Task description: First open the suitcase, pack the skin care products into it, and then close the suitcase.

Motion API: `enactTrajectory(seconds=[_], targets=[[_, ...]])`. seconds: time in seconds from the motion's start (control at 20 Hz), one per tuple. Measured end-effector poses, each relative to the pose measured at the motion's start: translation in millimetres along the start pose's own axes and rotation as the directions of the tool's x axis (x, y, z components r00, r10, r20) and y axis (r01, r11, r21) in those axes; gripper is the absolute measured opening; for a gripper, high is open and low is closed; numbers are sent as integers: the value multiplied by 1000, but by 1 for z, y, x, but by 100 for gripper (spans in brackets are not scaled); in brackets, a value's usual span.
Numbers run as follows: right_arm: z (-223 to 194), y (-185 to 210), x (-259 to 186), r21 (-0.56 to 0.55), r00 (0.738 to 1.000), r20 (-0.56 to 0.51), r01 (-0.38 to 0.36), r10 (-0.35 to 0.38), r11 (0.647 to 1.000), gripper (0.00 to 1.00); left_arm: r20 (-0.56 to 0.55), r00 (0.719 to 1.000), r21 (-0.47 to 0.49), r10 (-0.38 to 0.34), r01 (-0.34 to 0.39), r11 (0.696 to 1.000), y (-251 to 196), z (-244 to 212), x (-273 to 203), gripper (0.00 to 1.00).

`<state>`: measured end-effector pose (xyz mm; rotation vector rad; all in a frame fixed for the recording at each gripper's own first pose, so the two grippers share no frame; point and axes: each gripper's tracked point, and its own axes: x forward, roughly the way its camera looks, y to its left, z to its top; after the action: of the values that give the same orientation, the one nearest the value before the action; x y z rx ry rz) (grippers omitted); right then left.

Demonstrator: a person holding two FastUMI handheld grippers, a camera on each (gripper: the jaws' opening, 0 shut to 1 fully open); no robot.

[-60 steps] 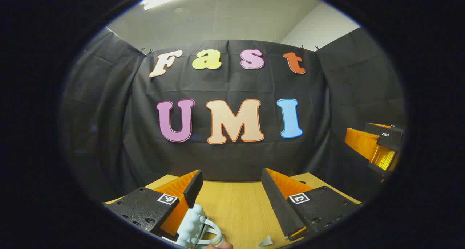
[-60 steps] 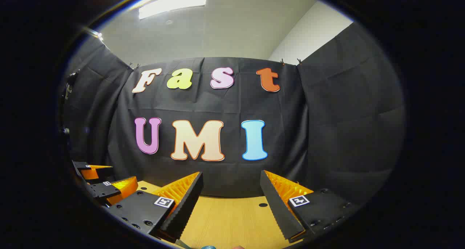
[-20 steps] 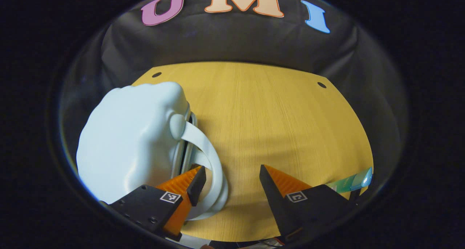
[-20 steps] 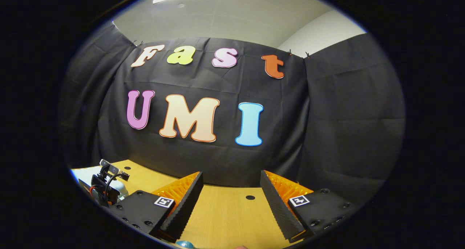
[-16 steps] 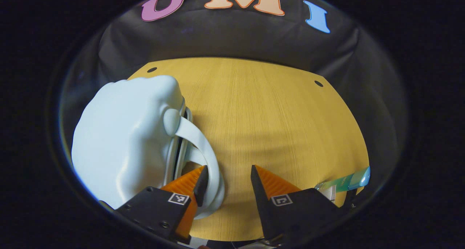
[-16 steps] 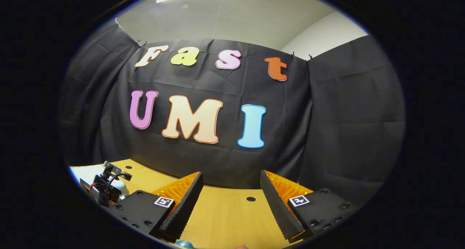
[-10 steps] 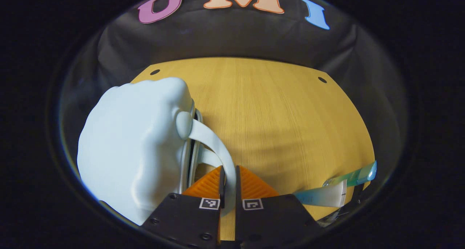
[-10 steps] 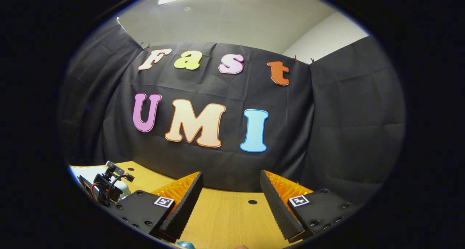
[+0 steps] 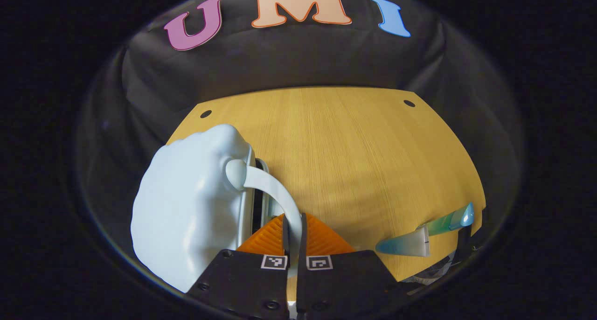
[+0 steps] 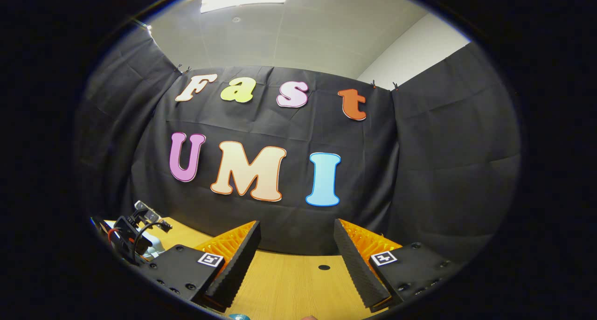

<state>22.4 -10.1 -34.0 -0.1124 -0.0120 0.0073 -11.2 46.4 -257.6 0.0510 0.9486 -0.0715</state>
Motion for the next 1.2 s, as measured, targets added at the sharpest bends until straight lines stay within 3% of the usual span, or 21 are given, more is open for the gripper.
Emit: enactTrajectory(seconds=[0.25, 0.5, 1.2], targets=[[1, 19, -2, 31, 999, -3, -36, 36, 999, 98, 60, 998, 25, -16, 14, 1000, 26, 32, -41, 0], [4, 40, 0, 64, 998, -10, -61, 62, 996, 98, 141, 985, -127, -99, 117, 985, 58, 63, -71, 1], [9, 109, 12, 94, 996, -17, -90, 92, 992, 99, 234, 964, -144, -129, 166, 976, 166, 97, -114, 0]])
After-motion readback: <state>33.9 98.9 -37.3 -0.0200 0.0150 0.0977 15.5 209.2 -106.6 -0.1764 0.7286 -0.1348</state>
